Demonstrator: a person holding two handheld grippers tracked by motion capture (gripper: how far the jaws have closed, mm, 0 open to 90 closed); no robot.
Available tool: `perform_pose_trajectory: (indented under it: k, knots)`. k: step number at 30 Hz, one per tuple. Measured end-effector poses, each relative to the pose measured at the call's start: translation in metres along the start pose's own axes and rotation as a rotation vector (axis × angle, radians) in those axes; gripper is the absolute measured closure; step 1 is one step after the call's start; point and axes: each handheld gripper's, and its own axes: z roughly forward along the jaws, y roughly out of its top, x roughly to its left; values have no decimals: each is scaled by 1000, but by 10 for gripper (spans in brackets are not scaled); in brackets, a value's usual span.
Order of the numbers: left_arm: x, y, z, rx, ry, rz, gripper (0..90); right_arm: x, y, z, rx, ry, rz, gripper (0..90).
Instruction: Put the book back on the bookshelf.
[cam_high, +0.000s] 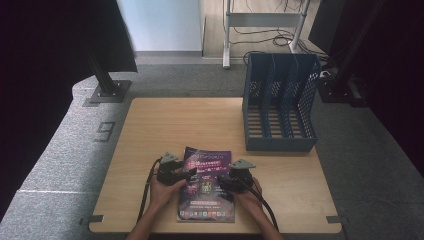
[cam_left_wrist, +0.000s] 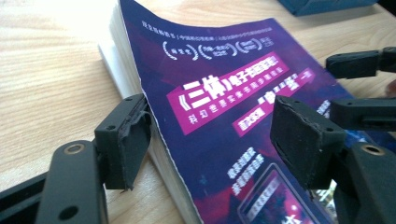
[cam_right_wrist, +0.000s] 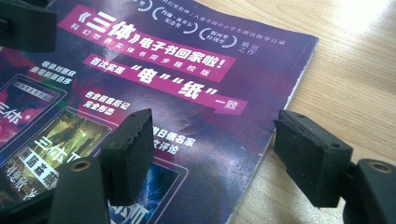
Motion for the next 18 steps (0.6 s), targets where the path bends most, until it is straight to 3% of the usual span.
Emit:
perform_pose_trajectory:
  k: [1, 3, 4, 6, 13, 18]
  knots:
    - [-1, 0, 0, -2, -14, 0, 297, 0, 0, 0, 0, 0, 3, 283]
    - [-4, 1, 1, 7, -108, -11, 324, 0, 0, 0, 0, 0, 2, 283]
    - [-6, 1, 2, 12, -115, -1, 326, 0, 0, 0, 1, 0, 4, 283]
    - [-13, 2, 3, 11, -68, 46, 326, 0, 0, 0, 0, 0, 2, 284]
    - [-12, 3, 2, 3, -75, 51, 366, 1, 0, 0, -1, -2, -1, 285]
    - [-13, 3, 4, -18, -56, 60, 434, 0, 0, 0, -1, -1, -1, 285]
